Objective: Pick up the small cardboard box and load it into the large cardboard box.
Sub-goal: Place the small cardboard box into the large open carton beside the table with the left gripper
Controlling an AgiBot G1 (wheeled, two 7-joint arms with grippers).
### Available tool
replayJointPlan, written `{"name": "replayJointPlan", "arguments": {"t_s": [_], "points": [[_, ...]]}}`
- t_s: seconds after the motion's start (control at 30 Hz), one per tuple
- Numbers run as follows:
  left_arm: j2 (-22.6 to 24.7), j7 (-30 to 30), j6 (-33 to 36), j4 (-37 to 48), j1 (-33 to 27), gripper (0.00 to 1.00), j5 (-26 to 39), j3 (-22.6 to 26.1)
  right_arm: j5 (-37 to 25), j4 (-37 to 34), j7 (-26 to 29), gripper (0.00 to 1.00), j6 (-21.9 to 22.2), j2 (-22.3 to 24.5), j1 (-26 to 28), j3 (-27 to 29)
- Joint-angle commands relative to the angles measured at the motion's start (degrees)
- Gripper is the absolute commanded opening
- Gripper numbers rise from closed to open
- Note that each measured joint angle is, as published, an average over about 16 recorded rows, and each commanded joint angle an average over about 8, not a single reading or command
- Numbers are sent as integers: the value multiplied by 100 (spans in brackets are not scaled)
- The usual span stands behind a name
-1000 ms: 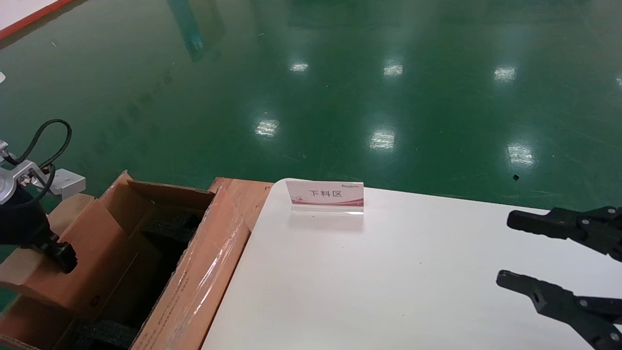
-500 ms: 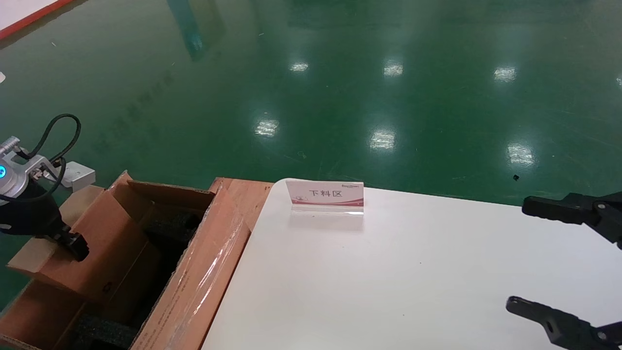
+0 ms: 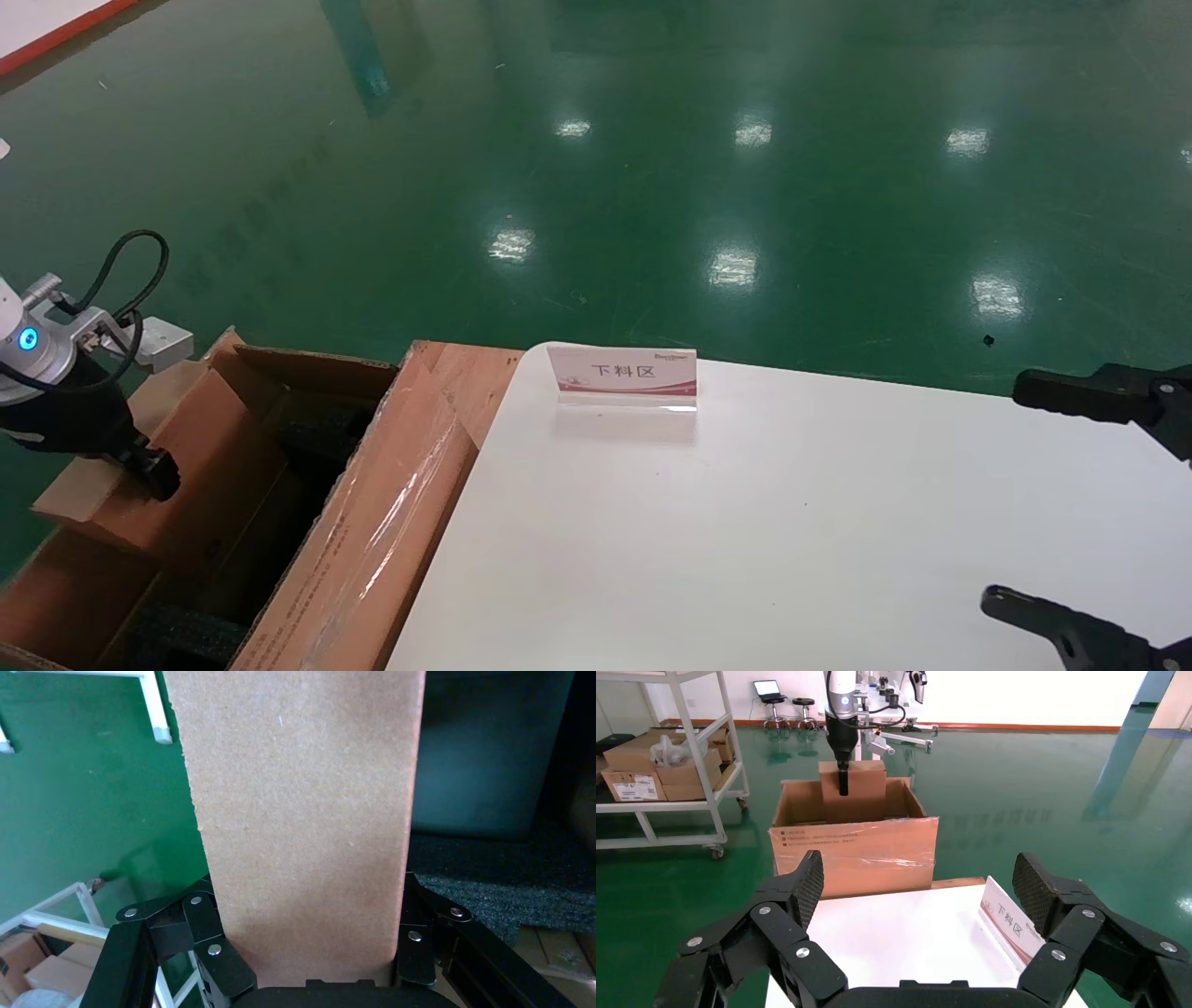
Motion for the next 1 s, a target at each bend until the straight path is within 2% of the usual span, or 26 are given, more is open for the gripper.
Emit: {"name": "replayJointPlan", "arguments": {"t_s": [0.03,0.47,0.5,0.53,0.77,0.8,1.0], "points": [[12,56,-31,81,74,0,-42,-16,0,0,0,100,0,0,0,-1],[104,480,-96,766,626,0,-418,-145,3,0,-2,100,2,2,1,-4],[114,508,-86,813,653,2,-439,-152,3,0,-2,100,2,2,1,-4],[122,531,-77,850,675,10,-456,-158,3,0,-2,100,2,2,1,-5],[179,619,-44,1048,792,96,-539,-190,4,-1,-3,100,4,2,0,-5],[184,624,-42,1064,802,100,-547,-193,4,-2,-3,100,4,2,0,-5],[175,611,-35,1038,785,100,-544,-187,5,-2,-3,100,4,2,0,-5]]}}
